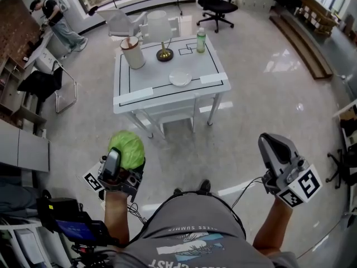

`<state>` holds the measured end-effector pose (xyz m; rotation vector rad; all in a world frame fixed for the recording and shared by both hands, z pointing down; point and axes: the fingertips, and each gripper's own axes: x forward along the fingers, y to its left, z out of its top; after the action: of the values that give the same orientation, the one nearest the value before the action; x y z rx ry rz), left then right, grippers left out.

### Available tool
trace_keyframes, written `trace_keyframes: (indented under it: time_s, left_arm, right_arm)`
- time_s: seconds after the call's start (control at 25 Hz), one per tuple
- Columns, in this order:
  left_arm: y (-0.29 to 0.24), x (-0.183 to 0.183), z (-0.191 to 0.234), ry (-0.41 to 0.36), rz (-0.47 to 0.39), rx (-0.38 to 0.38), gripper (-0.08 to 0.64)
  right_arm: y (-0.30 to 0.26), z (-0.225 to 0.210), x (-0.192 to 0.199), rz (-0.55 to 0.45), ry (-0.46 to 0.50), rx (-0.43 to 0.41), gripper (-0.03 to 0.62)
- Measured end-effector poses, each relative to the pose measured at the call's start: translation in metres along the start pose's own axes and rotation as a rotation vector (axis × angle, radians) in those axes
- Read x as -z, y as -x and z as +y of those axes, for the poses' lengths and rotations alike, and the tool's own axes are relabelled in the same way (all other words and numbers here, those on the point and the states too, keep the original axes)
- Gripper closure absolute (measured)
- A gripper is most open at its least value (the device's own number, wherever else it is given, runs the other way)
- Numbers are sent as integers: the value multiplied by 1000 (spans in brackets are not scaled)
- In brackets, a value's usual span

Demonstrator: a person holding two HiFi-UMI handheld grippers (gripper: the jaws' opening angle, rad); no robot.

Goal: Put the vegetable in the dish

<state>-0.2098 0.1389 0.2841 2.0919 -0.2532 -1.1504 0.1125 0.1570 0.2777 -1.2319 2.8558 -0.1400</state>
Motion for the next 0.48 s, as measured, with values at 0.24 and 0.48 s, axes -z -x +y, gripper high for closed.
trace_keyframes:
  time_s: [0.24,0.48]
  left_arm:
    - [-21,15,22,-13,-24,2,250]
    - [-42,25,26,-40,-48,-5,250]
  right_arm:
    - [0,-43,8,-10,-6,-31,583]
    - [8,-72,2,-14,-9,-58,583]
